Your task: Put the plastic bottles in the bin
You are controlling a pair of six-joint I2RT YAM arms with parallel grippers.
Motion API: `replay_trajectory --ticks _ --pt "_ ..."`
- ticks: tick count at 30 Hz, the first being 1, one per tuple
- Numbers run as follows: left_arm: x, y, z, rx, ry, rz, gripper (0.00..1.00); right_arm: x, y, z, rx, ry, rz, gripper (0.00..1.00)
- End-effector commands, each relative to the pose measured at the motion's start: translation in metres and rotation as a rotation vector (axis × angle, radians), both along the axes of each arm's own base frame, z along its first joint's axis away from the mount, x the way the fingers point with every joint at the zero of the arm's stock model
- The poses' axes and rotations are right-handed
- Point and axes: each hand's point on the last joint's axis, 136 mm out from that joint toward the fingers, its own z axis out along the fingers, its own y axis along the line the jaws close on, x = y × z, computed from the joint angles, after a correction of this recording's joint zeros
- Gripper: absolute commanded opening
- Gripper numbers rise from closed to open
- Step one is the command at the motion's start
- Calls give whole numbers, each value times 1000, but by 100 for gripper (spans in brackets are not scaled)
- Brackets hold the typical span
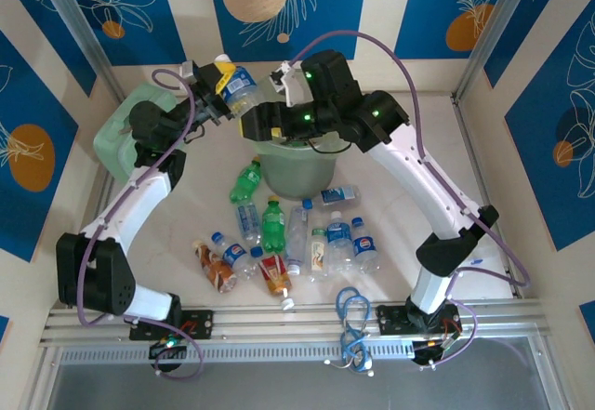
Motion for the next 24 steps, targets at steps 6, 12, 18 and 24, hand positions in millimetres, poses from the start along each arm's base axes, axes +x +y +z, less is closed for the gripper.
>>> replay_trajectory --ticks 6,12,18,24 --pt "-27 -6 34 -34 -134 -55 57 12 6 17 88 -6 44 84" --pt "-23 -7 30 -30 -116 -56 56 24 4 11 80 9 26 91" --pt "-18 -7 27 -44 -107 -52 55 21 8 9 87 21 46 83" --pt "-15 -8 23 -43 -98 -51 54 19 9 9 90 27 50 68"
